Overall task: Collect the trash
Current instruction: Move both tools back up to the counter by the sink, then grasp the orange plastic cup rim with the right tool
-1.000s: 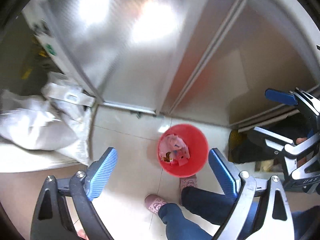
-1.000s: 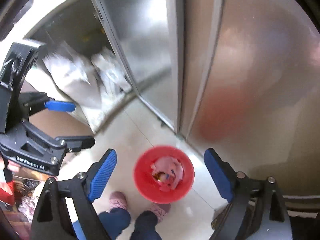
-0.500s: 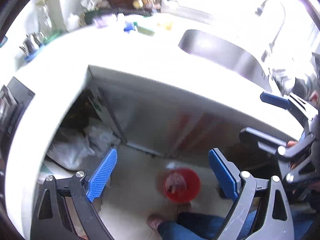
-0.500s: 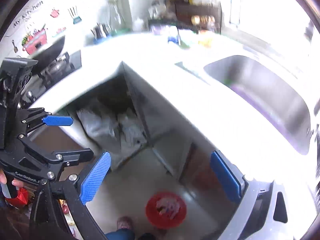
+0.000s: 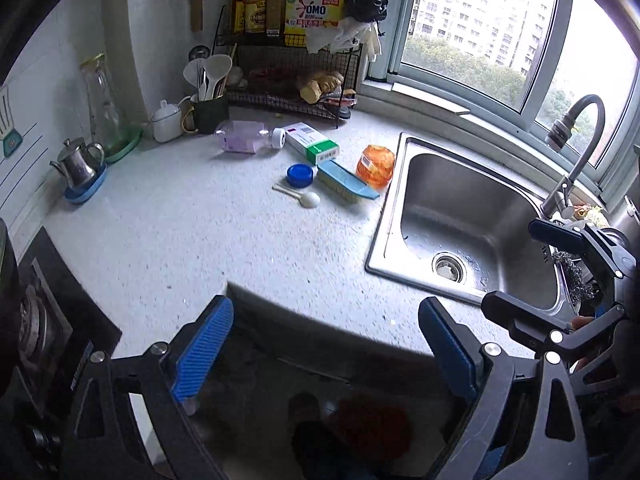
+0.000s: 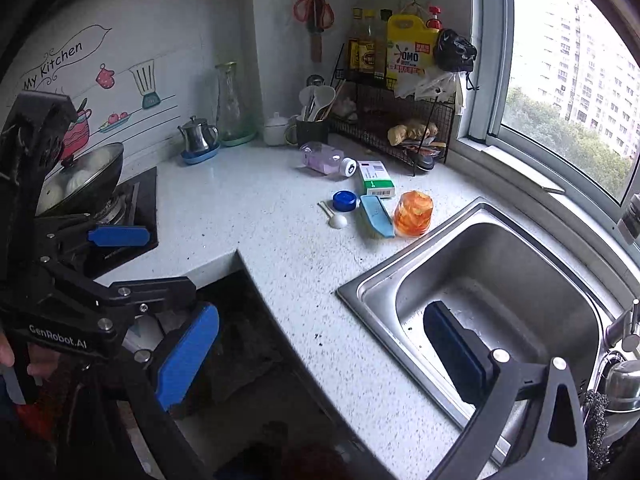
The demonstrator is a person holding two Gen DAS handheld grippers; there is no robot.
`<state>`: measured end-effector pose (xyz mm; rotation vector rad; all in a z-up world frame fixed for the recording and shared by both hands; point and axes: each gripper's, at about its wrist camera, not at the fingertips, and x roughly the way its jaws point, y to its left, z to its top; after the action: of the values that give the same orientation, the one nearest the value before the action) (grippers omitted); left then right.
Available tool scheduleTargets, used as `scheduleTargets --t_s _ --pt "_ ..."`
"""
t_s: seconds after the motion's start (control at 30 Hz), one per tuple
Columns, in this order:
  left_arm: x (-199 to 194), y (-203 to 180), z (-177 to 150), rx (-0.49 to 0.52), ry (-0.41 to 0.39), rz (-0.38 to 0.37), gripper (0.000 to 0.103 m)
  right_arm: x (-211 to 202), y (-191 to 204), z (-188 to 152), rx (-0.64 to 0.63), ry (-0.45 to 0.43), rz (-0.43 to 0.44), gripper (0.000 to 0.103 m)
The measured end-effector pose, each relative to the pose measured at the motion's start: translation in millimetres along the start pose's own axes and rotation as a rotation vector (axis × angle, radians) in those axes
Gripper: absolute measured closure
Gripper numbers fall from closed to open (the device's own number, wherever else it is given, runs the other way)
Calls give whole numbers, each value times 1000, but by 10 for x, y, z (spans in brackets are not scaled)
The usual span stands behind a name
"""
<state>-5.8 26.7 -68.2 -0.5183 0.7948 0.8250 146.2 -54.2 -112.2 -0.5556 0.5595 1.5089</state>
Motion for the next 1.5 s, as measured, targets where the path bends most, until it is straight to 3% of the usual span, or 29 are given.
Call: scheduleTargets --t_s 0.07,0.33,0.47,0.8,0.97,1.13,1.2,1.3,1.4,1.5 --pt "127 95 243 32 -6 -7 0 151 -63 155 32 10 -11 1" --pt "856 527 1160 97 57 -74 0 844 -553 761 192 75 -141 1" --pt "1238 675 1437 106 109 -84 0 1196 -789 953 242 130 -189 1" --pt "1931 880 1662 134 224 -120 0 1929 -1233 1104 332 266 -231 1" --pt "2057 960 1690 131 249 -116 0 2227 -1327 1094 339 337 -231 1" --pt "2107 1069 1711 137 264 -96 0 2337 -1364 1083 354 352 -216 3" --pt "2109 1113 1725 145 265 -99 0 2363 -1377 1077 360 366 -218 16" --pt "2120 1143 1744 179 271 -106 0 2401 -1402 1057 369 386 -211 23" --pt "2160 1153 1770 214 283 -111 0 2428 -1388 1057 354 399 -220 39" --pt "2208 1196 1831 225 293 -142 0 2425 -1359 1072 348 407 -207 40"
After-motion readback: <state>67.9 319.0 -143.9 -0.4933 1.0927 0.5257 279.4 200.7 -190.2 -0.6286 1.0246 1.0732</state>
